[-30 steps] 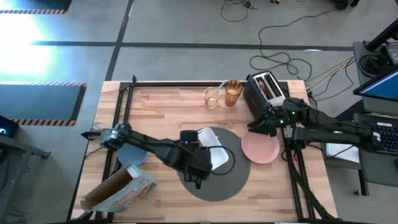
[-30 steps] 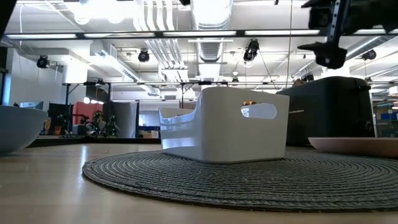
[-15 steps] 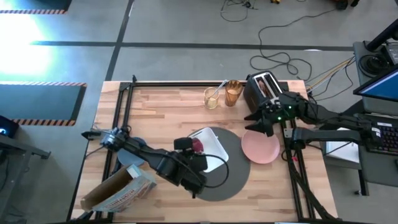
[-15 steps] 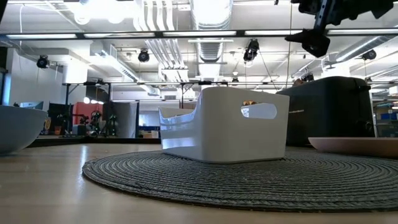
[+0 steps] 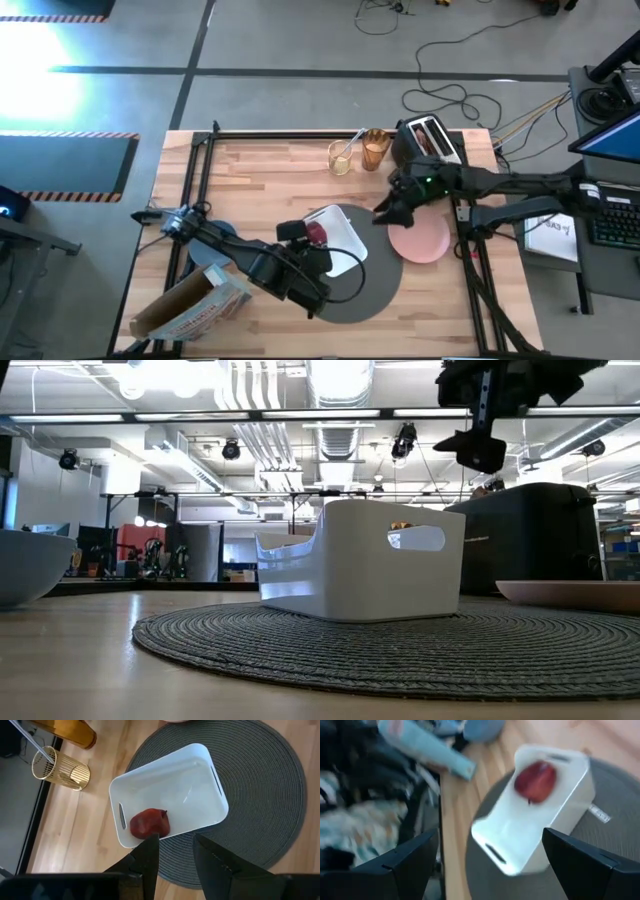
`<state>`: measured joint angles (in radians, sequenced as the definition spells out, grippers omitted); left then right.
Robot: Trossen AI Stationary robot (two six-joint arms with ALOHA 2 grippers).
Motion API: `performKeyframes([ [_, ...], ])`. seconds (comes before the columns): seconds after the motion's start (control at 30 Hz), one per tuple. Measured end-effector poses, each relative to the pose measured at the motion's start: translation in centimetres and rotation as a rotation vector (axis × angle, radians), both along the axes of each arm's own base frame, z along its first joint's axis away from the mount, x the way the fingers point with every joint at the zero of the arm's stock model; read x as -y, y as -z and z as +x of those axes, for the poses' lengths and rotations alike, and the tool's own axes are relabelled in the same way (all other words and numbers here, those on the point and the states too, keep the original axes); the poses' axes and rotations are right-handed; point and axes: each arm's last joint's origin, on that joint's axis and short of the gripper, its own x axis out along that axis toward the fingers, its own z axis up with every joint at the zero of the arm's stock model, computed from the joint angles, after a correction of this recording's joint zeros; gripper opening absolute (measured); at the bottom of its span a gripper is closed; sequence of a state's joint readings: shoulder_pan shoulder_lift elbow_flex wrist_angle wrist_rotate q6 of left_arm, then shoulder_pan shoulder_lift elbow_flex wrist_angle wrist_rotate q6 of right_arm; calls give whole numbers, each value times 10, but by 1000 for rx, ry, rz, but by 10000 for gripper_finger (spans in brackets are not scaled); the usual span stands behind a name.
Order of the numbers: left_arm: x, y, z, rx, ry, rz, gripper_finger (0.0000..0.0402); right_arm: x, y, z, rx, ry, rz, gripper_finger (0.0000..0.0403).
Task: Arrange a breakfast setting
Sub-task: Move the white bin with apple from top left to the bottom right of the table
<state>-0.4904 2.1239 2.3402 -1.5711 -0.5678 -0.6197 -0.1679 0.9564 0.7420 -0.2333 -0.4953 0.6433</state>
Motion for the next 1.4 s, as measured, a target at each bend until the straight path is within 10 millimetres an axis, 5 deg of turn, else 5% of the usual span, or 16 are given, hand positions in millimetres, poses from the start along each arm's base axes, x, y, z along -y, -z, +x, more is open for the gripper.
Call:
performKeyframes([
  [0.57, 20, 8, -19, -4, -22, -17, 102, -89, -10, 57, -195, -466, -659, 329],
  [0.8, 32, 4, -39, 13, -9, -25, 102, -122, 2, 87, -230, -542, -749, 329],
  [1.4, 73, 20, -70, 61, -83, -74, 102, -137, 60, 128, -432, -626, -800, 329],
])
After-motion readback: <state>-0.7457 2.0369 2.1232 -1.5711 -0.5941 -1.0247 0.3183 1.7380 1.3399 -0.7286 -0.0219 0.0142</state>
